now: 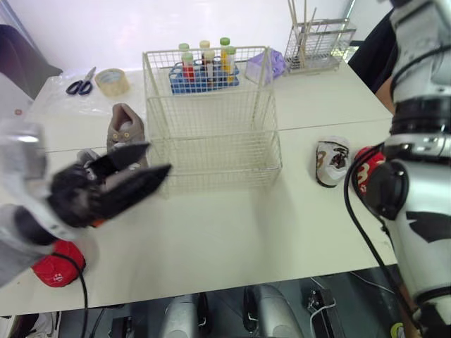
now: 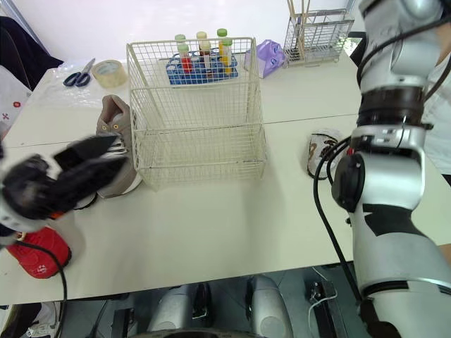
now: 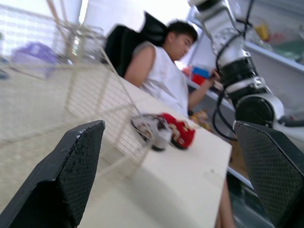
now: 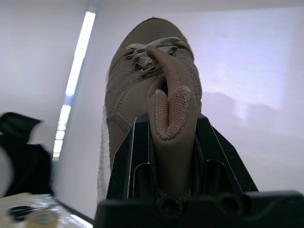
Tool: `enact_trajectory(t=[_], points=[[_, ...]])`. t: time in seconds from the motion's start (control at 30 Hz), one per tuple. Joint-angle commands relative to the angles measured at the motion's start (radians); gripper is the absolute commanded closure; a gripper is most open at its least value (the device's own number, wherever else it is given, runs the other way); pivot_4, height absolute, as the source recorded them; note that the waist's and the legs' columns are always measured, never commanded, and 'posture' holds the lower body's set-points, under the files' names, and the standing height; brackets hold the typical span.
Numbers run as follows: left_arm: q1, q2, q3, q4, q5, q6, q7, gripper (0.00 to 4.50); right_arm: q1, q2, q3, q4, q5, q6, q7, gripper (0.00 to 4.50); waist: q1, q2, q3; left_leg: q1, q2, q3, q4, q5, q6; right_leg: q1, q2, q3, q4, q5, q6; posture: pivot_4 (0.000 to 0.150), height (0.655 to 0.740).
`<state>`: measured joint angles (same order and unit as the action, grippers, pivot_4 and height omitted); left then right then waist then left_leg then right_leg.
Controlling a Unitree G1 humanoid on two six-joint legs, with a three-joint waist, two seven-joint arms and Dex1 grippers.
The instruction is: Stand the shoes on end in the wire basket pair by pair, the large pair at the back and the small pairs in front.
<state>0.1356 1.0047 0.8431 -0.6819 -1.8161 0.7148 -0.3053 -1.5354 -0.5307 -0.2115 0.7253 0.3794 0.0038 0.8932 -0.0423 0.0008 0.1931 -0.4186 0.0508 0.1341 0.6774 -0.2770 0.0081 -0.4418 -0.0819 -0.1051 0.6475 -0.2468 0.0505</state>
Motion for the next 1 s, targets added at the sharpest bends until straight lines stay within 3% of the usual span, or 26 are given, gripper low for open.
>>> enact_trajectory(t=[0.03,0.17,0.27,0.53,1.0], points=[[0.009,0.045,0.169,0.12,-0.012,0.041,-0.048,0.0,-0.096,-0.021,0.014,0.027,0.047,-0.015,0.234,3.74,0.0,0.0,0.0,0.0,0.0,0.0,0.0,0.0,0.0,0.0,0.0,-0.001,0.0,0.0,0.0,0.15,0.74],[0.033,0.056,0.289,0.296,-0.069,0.112,-0.096,0.0,-0.11,-0.077,0.141,0.024,-0.008,-0.027,0.583,3.74,0.0,-0.001,0.001,-0.001,0.0,0.0,0.0,-0.001,0.001,-0.001,-0.001,-0.001,-0.001,0.0,0.0,0.15,0.74],[-0.009,0.098,0.274,0.344,-0.072,0.141,-0.137,0.0,-0.158,-0.091,0.179,0.042,-0.007,-0.028,0.709,3.74,0.002,-0.003,0.002,-0.002,0.0,0.0,0.001,-0.001,0.001,-0.002,-0.001,-0.002,0.0,0.0,0.0,0.15,0.74],[-0.091,0.123,0.135,0.24,-0.071,0.18,-0.195,0.0,-0.086,-0.088,0.241,-0.136,0.078,0.001,0.721,3.74,-0.002,-0.003,0.004,-0.006,0.0,0.0,0.001,-0.001,0.0,-0.004,-0.005,-0.002,0.0,0.0,0.0,0.15,0.74],[-0.291,0.137,0.007,0.383,-0.051,0.189,-0.239,0.0,-0.02,-0.131,0.26,-0.247,0.11,0.031,0.721,3.74,0.0,-0.003,0.004,-0.006,-0.001,0.0,0.003,0.0,-0.001,-0.004,-0.005,-0.003,0.002,0.001,0.0,0.15,0.74]])
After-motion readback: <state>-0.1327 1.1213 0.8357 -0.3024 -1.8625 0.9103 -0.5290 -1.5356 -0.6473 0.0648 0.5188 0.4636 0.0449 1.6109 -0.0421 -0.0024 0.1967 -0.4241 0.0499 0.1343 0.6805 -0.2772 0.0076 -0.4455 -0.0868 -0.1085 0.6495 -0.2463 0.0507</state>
